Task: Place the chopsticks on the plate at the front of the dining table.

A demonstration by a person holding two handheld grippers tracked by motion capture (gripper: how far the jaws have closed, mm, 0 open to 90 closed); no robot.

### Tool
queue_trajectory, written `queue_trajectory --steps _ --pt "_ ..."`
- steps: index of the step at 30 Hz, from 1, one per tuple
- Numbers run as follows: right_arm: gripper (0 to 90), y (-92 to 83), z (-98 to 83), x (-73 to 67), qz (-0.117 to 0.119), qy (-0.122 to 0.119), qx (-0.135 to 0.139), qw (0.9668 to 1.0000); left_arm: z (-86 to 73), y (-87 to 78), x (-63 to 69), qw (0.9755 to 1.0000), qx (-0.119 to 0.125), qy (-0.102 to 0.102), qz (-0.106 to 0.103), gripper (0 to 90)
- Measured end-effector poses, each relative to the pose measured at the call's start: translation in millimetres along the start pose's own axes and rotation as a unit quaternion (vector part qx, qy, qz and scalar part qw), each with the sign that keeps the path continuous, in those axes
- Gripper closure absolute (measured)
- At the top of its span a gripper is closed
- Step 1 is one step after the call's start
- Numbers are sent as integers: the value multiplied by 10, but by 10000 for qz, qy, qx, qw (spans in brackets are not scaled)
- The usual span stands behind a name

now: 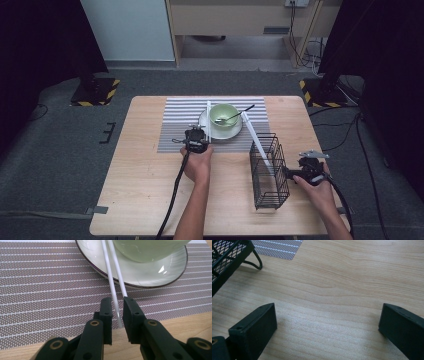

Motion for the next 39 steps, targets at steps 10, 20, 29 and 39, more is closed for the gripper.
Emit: queue_trajectory --steps 10,20,29,39 --pt "17 1 0 -1 -4 9 -1 10000 55 -86 50 9995 196 38 -231 669" --pt "17 2 0 1 -2 -6 -8 10000 60 -35 42 9993 172 217 -256 580" --pt "16 3 1 1 -1 -10 -9 10000 15 55 104 9991 66 307 -276 581" --pt "16 3 1 0 0 -6 -9 10000 3 105 95 9991 12 305 -283 593"
Point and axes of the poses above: each handheld gripper's, and its own axes: y roughly forward along the jaws, z roughly out of its top, x roughly to its right, the point moved 8 cm from there along y, roughly forward along the jaws, and after that the axes turned 8 degrees about z, right-handed, at the moved point
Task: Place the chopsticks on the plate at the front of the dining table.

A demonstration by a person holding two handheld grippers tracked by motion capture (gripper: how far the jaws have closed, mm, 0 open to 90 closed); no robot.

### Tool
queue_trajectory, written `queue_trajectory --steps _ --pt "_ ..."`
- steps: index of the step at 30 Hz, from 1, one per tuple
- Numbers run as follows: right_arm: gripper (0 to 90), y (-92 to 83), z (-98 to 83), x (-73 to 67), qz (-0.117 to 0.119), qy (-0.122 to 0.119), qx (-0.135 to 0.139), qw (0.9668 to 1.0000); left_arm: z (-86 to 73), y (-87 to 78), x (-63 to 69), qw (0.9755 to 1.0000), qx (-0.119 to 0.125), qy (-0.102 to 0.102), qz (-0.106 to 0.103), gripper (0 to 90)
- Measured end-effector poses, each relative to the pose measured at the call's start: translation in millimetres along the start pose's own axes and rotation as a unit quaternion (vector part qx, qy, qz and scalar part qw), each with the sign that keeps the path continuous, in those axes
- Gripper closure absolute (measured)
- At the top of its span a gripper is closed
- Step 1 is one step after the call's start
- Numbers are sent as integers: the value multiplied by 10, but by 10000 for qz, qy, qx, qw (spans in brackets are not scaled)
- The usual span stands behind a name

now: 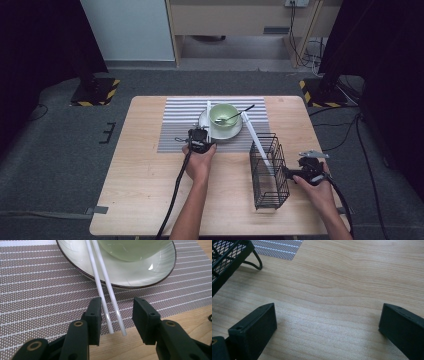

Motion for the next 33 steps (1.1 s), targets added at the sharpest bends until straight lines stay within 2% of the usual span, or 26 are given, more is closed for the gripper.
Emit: queue_trajectory --steps 17,33 --pt "16 0 0 0 0 -2 0 10000 -38 38 18 10000 -83 44 -30 633" --pt "16 0 0 1 -1 -3 0 10000 -27 28 -8 10000 -46 -68 -52 684"
Point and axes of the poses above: each handheld gripper's, and its own axes: y roughly forward along the jaws, z roughly out of its top, x roughly to its right, the point moved 8 cm from there along y, roughly forward along the jaws, and after that the axes turned 8 degrees about z, right-handed, at the moved point
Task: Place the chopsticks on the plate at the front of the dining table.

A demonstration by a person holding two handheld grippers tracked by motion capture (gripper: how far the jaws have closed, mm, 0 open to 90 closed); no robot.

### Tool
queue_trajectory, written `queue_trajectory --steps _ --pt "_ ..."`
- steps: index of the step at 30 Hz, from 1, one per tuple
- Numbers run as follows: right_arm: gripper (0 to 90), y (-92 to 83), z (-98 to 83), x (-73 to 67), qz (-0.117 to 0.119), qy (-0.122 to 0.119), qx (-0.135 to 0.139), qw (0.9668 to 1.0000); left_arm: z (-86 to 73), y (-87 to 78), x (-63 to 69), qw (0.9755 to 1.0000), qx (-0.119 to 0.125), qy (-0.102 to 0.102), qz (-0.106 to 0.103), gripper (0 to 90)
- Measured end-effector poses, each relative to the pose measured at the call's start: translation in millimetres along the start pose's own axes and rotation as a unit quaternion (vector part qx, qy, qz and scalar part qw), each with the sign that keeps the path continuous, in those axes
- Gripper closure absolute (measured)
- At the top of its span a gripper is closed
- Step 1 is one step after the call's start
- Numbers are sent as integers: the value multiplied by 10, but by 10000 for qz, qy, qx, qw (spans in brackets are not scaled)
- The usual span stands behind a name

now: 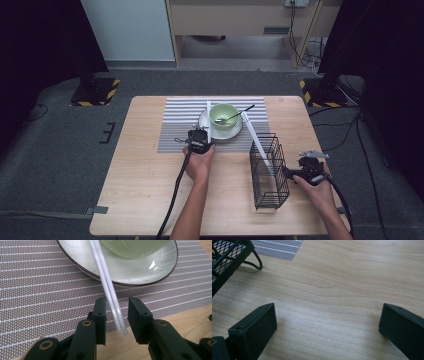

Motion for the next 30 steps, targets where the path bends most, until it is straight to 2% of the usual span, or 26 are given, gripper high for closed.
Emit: queue_trajectory --steps 23,28,30 --pt "15 2 2 -1 2 4 -1 10000 17 -1 -15 10000 -20 -36 -12 741" --pt "15 3 2 1 -1 -8 -2 10000 16 -27 -17 10000 25 26 25 652" --pt "15 3 2 1 -1 -9 -2 10000 12 -48 -25 9999 76 80 100 580"
Point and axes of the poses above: each handheld gripper's, and its own axes: y roughly forward along the jaws, z roughly out of its top, x roughly to its right, the point moved 8 cm from there along y, roughly forward along the jaws, and after that the axes turned 8 degrees about z, right-handed, at the moved point
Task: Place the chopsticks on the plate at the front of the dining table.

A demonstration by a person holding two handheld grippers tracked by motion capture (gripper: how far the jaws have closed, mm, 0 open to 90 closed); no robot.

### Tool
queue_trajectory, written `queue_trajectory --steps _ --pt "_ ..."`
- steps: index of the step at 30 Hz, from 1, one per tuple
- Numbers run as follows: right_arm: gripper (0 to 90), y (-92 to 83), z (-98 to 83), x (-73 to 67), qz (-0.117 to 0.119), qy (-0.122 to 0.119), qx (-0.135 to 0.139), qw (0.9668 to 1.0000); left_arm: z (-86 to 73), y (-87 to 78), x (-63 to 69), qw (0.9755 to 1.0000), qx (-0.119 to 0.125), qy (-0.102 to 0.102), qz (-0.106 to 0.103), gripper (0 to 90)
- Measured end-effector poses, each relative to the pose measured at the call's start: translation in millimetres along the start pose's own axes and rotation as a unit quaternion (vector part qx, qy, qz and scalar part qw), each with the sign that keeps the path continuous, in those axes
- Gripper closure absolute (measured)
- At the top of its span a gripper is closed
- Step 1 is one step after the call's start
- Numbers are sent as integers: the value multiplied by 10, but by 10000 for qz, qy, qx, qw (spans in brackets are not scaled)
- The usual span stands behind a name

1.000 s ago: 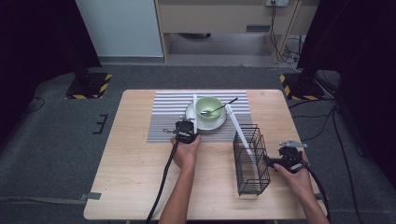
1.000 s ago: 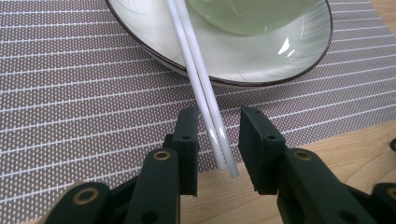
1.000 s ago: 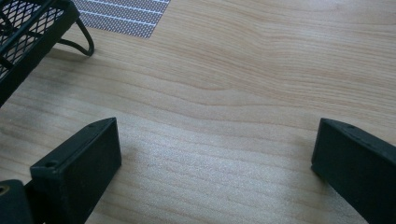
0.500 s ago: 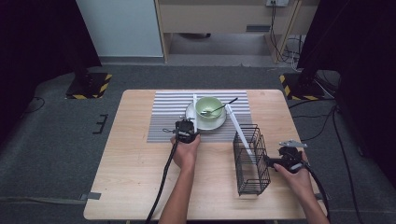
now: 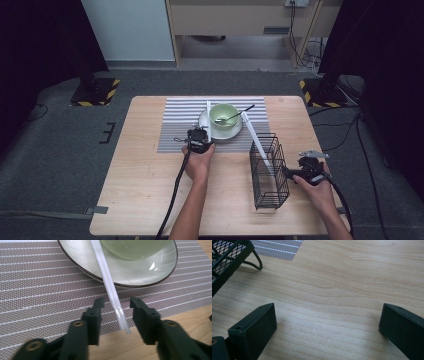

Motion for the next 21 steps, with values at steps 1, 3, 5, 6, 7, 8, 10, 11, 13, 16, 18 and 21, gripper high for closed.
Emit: queue_trajectory --steps 1,3,5,6,7,8,10,11,13,16,18,21 --pt "15 0 0 0 -1 3 -2 10000 -11 -14 -2 10000 -3 45 23 542" --pt "15 0 0 0 -1 3 -1 10000 -37 -57 -4 9999 62 118 10 521" --pt "15 0 0 0 0 -3 0 10000 -78 -99 -6 9998 105 156 -42 513" --pt "15 0 0 0 -2 2 -1 10000 -99 -118 -10 9998 116 171 -62 513" --pt "15 0 0 0 -2 2 0 10000 -117 -137 -12 9997 144 176 -82 513" --pt "15 1 1 -1 -3 7 3 10000 -135 -153 -8 9996 183 199 -108 516" --pt "15 0 0 0 -2 2 0 10000 -181 -180 12 9991 208 352 -135 518" --pt "15 0 0 0 -2 -4 0 10000 -207 -189 14 9987 231 446 -98 518" --pt "14 2 2 -2 -6 15 3 10000 -256 -205 18 9984 262 490 -133 518" --pt "14 2 2 -2 -7 17 1 10000 -335 -219 15 9983 269 485 -190 528" --pt "14 2 2 -2 -8 19 0 10000 -372 -219 19 9982 285 485 -208 546" --pt "14 2 2 -2 -8 21 0 10000 -403 -204 16 9982 273 485 -207 583"
Point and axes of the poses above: each handheld gripper's, and its own axes: y roughly forward along the jaws, z roughly out of its top, x roughly to its right, the point moved 8 cm from there along y, roughly forward along the jaws, and after that the axes turned 8 degrees about z, right-handed, at the moved point
